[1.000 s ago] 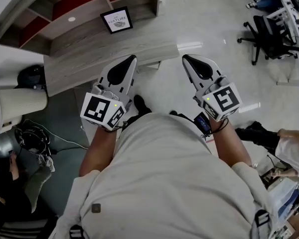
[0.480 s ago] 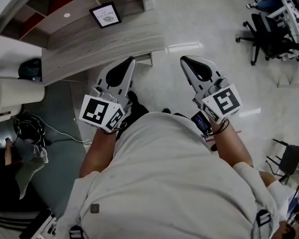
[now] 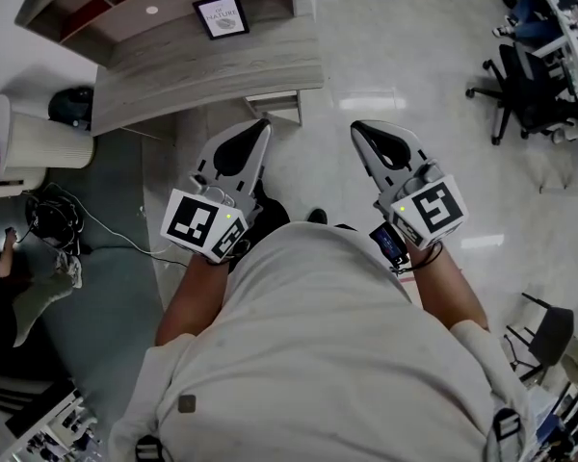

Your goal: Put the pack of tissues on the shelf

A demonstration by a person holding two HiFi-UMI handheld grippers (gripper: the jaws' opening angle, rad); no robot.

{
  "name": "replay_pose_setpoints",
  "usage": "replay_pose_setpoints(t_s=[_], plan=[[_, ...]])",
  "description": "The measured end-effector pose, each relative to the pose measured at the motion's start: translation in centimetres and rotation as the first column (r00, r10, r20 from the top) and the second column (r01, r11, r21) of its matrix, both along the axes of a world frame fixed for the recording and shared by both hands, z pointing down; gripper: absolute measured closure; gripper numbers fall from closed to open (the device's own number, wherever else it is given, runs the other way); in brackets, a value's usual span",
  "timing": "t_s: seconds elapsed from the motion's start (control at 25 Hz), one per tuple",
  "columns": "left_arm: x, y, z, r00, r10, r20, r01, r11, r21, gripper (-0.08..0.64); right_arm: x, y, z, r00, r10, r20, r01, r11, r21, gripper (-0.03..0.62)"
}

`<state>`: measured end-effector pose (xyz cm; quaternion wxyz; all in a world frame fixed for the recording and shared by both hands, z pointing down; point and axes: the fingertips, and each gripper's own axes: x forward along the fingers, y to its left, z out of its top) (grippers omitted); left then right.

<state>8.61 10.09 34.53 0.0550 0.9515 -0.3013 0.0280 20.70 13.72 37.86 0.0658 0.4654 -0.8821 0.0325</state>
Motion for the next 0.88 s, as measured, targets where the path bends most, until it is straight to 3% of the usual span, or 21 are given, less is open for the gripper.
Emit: replay_pose_setpoints(t_s=[0.88], plan=[[-4.6,3.8,-0.8,0.998,-0.057,0.005,0.056,0.998,0.015,0.545,-5.1,3.3,-0.4,0.997,-0.078,-0.004,0.078,0.997,0.019,0.572]])
